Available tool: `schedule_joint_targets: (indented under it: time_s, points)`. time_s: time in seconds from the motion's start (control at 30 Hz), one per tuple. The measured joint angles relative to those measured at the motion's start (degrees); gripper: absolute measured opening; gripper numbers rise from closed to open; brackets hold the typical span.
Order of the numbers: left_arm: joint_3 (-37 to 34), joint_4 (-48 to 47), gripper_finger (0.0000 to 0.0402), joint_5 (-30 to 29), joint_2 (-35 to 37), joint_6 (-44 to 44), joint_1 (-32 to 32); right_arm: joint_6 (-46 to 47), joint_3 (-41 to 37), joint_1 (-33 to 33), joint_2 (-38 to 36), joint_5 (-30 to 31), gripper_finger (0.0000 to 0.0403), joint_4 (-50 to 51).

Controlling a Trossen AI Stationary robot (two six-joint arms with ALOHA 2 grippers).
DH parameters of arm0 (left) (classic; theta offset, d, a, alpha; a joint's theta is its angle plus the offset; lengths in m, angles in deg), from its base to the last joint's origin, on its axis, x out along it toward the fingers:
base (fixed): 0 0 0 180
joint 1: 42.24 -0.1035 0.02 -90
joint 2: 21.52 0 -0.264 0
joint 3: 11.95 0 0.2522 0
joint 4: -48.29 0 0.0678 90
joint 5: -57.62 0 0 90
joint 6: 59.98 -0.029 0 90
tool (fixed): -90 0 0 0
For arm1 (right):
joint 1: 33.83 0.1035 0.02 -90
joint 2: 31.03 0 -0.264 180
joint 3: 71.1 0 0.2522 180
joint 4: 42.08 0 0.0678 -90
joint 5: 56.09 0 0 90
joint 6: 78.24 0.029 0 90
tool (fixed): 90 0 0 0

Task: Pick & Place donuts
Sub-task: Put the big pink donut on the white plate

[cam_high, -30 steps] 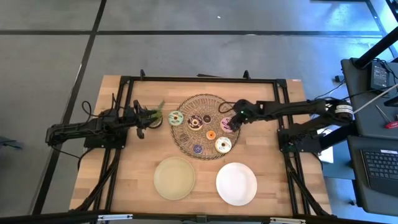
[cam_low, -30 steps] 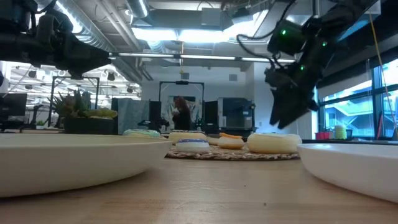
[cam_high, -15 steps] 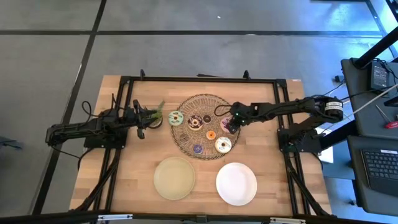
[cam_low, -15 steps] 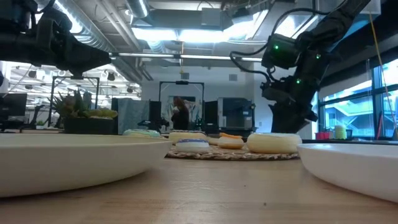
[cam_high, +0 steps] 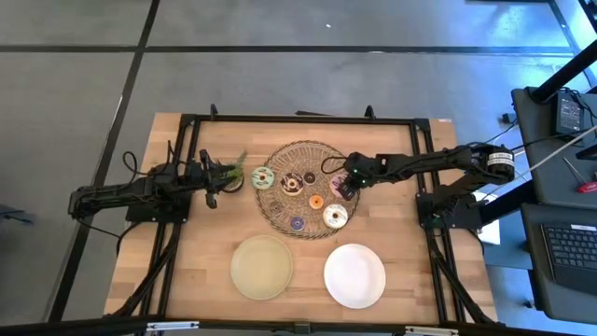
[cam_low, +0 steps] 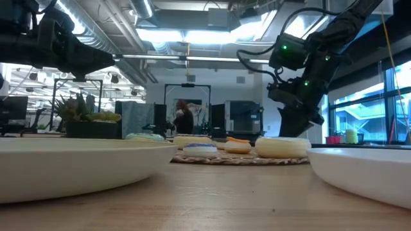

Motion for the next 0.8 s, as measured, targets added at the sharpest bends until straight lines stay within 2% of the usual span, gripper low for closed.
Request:
schedule_joint_targets:
  time_s: [0.2, 0.43, 0.57, 0.8]
  points:
    - [0.00, -0.01, 0.0143, 0.00, 0.00, 0.00, 0.00, -2.40, 2.75, 0.00, -1.97, 0.02, 0.0033, 4.43]
    - [0.00, -0.01, 0.0143, -0.02, -0.01, 0.00, 0.00, -3.55, 11.03, 2.66, -9.90, -0.21, 0.0031, 16.22]
    - [0.00, -0.01, 0.0143, -0.02, 0.02, 0.00, 0.00, -0.34, 11.44, 9.98, -13.68, -4.03, 0.0030, 17.60]
    - [0.00, -0.01, 0.0143, -0.02, 0.00, 0.00, 0.00, 15.42, 9.42, 28.61, -13.96, -2.42, 0.0034, 15.05]
